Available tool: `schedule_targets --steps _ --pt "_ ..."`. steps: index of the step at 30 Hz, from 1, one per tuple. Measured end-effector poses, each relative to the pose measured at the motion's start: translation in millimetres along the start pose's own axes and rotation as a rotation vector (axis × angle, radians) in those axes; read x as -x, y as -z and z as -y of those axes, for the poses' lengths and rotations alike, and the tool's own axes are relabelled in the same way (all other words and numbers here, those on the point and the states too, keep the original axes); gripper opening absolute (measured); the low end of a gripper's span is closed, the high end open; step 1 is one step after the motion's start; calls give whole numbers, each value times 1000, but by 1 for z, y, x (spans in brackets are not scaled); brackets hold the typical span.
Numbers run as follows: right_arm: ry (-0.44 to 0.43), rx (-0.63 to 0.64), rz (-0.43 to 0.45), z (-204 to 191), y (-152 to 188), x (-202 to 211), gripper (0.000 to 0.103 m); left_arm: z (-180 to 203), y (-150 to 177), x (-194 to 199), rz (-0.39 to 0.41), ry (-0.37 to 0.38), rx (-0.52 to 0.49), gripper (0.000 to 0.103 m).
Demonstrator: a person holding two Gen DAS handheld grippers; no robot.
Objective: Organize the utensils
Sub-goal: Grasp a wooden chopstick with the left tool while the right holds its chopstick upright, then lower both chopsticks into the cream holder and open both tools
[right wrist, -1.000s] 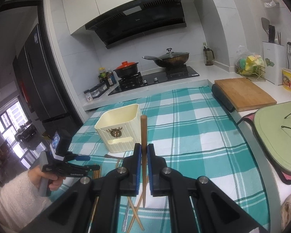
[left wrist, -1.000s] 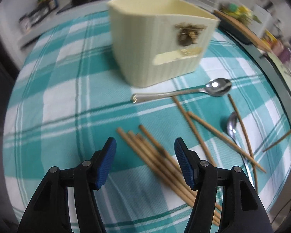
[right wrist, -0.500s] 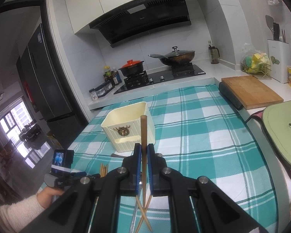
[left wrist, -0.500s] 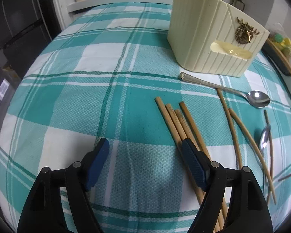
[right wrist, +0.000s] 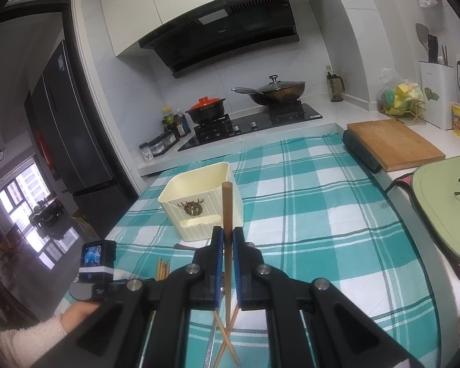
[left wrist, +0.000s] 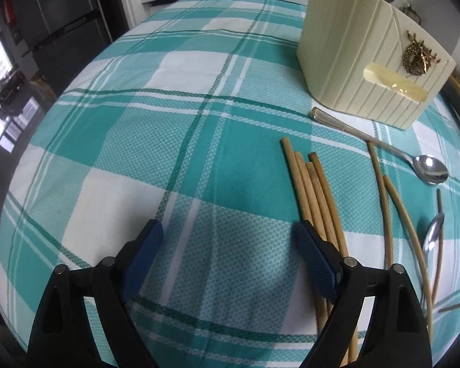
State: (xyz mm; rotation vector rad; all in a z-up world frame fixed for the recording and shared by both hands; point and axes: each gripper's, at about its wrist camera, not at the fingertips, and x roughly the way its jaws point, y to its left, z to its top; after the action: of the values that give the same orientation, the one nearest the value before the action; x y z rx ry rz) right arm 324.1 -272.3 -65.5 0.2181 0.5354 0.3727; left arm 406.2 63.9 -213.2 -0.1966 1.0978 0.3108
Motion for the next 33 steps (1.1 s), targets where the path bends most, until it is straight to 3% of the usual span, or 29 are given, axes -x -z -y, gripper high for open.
schedule_targets --steps 3,6,9,15,25,27,31,33 --pt "-4 -5 -4 0 1 0 6 -5 -2 6 -30 45 35 88" --pt "-9 -6 2 -1 1 5 6 -16 3 20 3 86 83 88" --pt "-6 -5 6 0 2 8 6 -6 2 16 -15 91 50 88" --pt "-9 -18 -3 1 3 4 6 9 7 10 17 60 9 93" --pt "-11 -13 11 1 2 9 6 1 1 2 5 9 -5 89" --pt "-11 -8 7 -1 2 6 6 2 -5 2 12 20 -24 74" --pt "-9 -2 -1 -3 1 3 6 5 -20 1 -8 68 -78 16" --pt "-7 3 -2 -5 1 0 6 6 -27 -2 -17 106 -99 6"
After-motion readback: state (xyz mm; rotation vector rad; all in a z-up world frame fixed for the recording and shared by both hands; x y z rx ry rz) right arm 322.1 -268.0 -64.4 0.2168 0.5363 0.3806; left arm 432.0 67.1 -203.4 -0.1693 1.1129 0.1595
